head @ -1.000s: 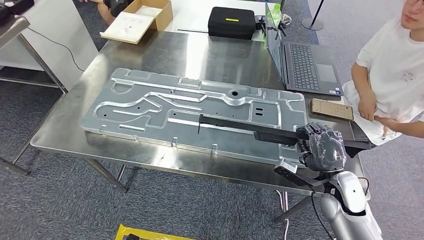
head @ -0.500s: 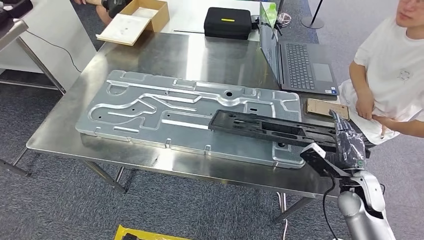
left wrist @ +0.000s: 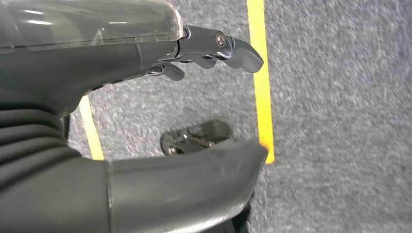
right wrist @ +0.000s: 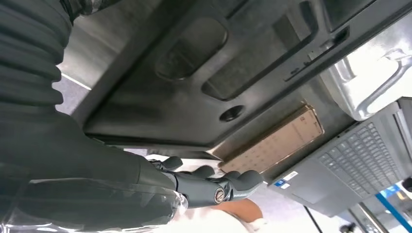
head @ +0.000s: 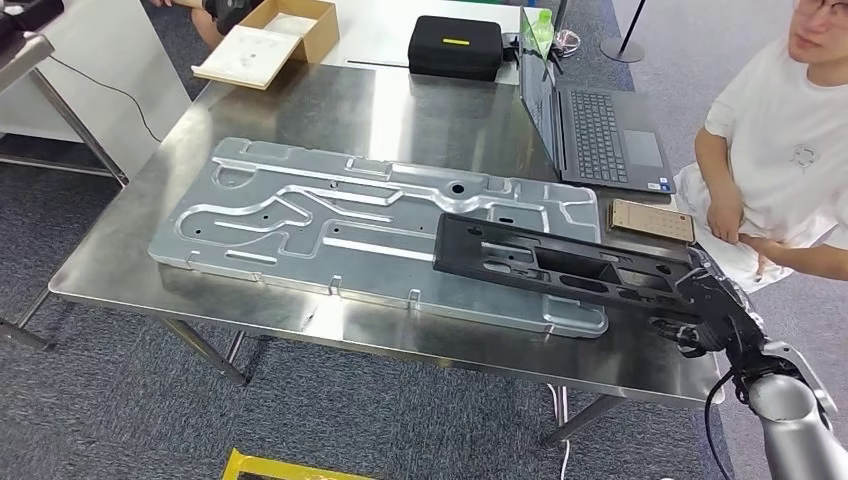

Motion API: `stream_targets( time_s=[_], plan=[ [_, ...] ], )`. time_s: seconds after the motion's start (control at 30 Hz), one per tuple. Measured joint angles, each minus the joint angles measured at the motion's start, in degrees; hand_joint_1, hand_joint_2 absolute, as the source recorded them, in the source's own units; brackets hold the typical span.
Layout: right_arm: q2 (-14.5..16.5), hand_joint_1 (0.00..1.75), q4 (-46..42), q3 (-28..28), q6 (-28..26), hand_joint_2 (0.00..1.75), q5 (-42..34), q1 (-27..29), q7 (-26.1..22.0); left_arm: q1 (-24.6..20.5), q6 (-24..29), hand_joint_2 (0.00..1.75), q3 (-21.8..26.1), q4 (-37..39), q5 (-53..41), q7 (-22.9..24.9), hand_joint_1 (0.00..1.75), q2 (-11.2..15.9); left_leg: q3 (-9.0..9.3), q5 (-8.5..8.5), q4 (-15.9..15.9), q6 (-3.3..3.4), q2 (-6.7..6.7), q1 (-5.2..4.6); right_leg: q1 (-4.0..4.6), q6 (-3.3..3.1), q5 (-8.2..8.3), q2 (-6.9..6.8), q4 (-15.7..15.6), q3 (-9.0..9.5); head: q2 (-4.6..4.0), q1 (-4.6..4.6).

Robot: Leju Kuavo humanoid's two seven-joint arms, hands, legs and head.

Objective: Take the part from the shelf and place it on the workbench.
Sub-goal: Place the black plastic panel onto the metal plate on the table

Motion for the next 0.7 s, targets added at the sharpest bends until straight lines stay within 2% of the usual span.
stream_targets(
  time_s=[0.03, 0.07, 0.13, 0.17, 0.2, 0.23, 0.27, 0.3, 0.33, 0.37, 0.4, 0.5, 0.53, 0.6, 0.67, 0.7],
  plan=[
    [-0.6, 0.00, 0.4, -0.1, 1.3, 1.75, -1.2, -0.1, 0.5, 0.0, 0.0, 0.00, 0.0, 0.0, 0.0, 0.0, 0.00, 0.0, 0.19, 0.27, -0.4, 0.33, 0.06, 0.07, -0.09, 0.32, -0.57, 0.01, 0.7, -0.28, 0.00, 0.01],
    [-1.4, 0.00, 0.9, -0.2, 3.2, 1.31, -3.1, -0.2, 1.1, 0.0, 0.0, 0.00, 0.1, 0.0, 0.0, -0.1, 0.00, 0.1, 0.36, 0.55, -0.9, 0.63, 0.13, 0.18, -0.19, 0.63, -1.72, 0.02, 2.4, -1.01, 0.00, 0.01],
    [-3.2, 0.00, 2.1, -0.1, 6.7, 0.44, -8.0, -0.2, 1.1, 0.0, 0.0, 0.00, 0.3, 0.0, 0.1, -0.3, 0.00, 0.1, 0.46, 0.77, -1.2, 0.90, 0.16, 0.25, -0.55, 1.22, -5.24, 0.02, 8.9, -4.04, 0.00, 0.03],
    [-3.8, 0.00, 2.7, -0.1, 6.8, 0.00, -9.3, -0.2, -0.8, 0.0, 0.1, 0.00, 0.4, 0.0, 0.2, -0.3, 0.00, 0.2, 0.43, 0.77, -1.1, 0.92, 0.14, 0.24, -0.75, 1.51, -6.58, 0.02, 12.3, -5.67, 0.00, 0.02],
    [-4.1, 0.00, 3.0, 0.0, 5.2, 0.00, -9.2, -0.2, -4.0, 0.1, 0.1, 0.00, 0.5, 0.0, 0.4, -0.4, 0.00, 0.2, 0.44, 0.74, -1.1, 0.89, 0.13, 0.24, -0.96, 1.74, -6.99, 0.01, 14.4, -6.72, 0.00, 0.03],
    [-3.5, 0.00, 2.9, 0.0, 2.0, 0.00, -7.4, -0.3, -7.8, 0.3, 0.2, 0.00, 0.7, 0.0, 0.5, -0.5, 0.00, 0.2, 0.48, 0.68, -1.1, 0.80, 0.14, 0.28, -1.16, 1.92, -6.27, 0.00, 14.4, -6.75, 0.00, 0.02],
    [-2.4, 0.00, 2.4, 0.0, -1.8, 0.00, -4.7, -0.4, -11.3, 0.3, 0.3, 0.00, 0.8, 0.0, 0.6, -0.5, 0.00, 0.3, 0.60, 0.58, -1.0, 0.64, 0.18, 0.37, -1.36, 2.03, -4.59, -0.02, 12.1, -5.63, 0.00, 0.02],
    [-1.1, 0.00, 1.7, 0.2, -5.1, 0.00, -2.2, -0.5, -13.6, 0.3, 0.4, 0.00, 0.9, 0.0, 0.7, -0.6, 0.00, 0.2, 0.77, 0.43, -1.0, 0.41, 0.28, 0.47, -1.57, 2.11, -2.50, -0.05, 8.2, -3.61, 0.00, 0.03],
    [0.4, 0.00, 0.9, 0.4, -7.4, 0.00, -0.2, -0.6, -14.7, 0.2, 0.5, 0.00, 1.0, 0.0, 0.7, -0.6, 0.00, 0.2, 0.87, 0.27, -0.8, 0.11, 0.35, 0.49, -1.56, 2.11, -1.08, -0.05, 4.3, -1.60, 0.00, 0.02],
    [1.5, 0.00, 0.2, 0.7, -8.6, 0.00, 0.8, -0.6, -15.0, 0.1, 0.6, 0.00, 1.1, 0.0, 0.7, -0.6, 0.00, 0.2, 0.90, 0.15, -0.7, -0.24, 0.37, 0.48, -1.50, 1.91, -0.19, -0.04, 1.4, -0.09, 0.00, 0.01],
    [2.3, 0.00, -0.3, 1.0, -9.1, 0.00, 1.3, -0.6, -14.9, 0.0, 0.6, 0.00, 1.2, 0.0, 0.7, -0.7, 0.00, 0.2, 0.85, 0.08, -0.7, -0.58, 0.35, 0.44, -1.36, 1.66, 0.02, -0.05, -0.3, 0.69, 0.00, 0.01],
    [3.6, 0.00, -1.5, 1.1, -9.7, 1.31, 1.5, -0.5, -15.3, 0.2, 0.6, 0.00, 1.4, 0.0, 0.7, -0.7, 0.00, 0.2, 0.69, -0.03, -0.6, -1.62, 0.23, 0.50, -1.13, 0.51, -0.06, -0.07, -0.7, 0.64, 0.00, 0.00],
    [4.0, 0.00, -2.0, 1.1, -10.6, 1.75, 1.7, -0.5, -16.5, 0.3, 0.6, 0.00, 1.4, 0.0, 0.6, -0.7, 0.00, 0.2, 0.40, -0.60, 0.1, -1.90, 0.20, 0.57, -1.17, 0.06, 0.04, -0.09, -0.9, 0.68, 0.00, -0.02],
    [5.4, 0.00, -3.4, 1.1, -14.3, 0.87, 3.5, -0.4, -20.3, 0.3, 0.8, 0.00, 1.4, 0.0, 0.3, -0.7, 0.00, 0.2, -1.68, -3.48, 4.7, -2.18, 0.14, 0.70, -1.15, -0.77, 0.18, -0.15, -1.1, 0.76, 0.00, -0.03],
    [7.7, 0.00, -6.0, 1.2, -19.4, 0.00, 7.2, 0.3, -23.4, 0.2, 1.0, 0.00, 1.4, 0.0, -0.2, -0.5, 0.00, 0.2, -5.33, -7.02, 12.3, -2.20, 0.13, 0.71, -0.79, -1.25, 0.08, -0.13, -1.1, 0.74, 0.00, -0.04],
    [9.0, 0.00, -7.7, 1.4, -21.5, 0.00, 9.0, 0.9, -24.1, 0.2, 1.1, 0.00, 1.4, 0.0, -0.4, -0.4, 0.00, 0.2, -6.74, -7.76, 15.1, -2.19, 0.13, 0.71, -0.61, -1.38, 0.00, -0.12, -1.0, 0.74, 0.00, -0.04]
  ],
)
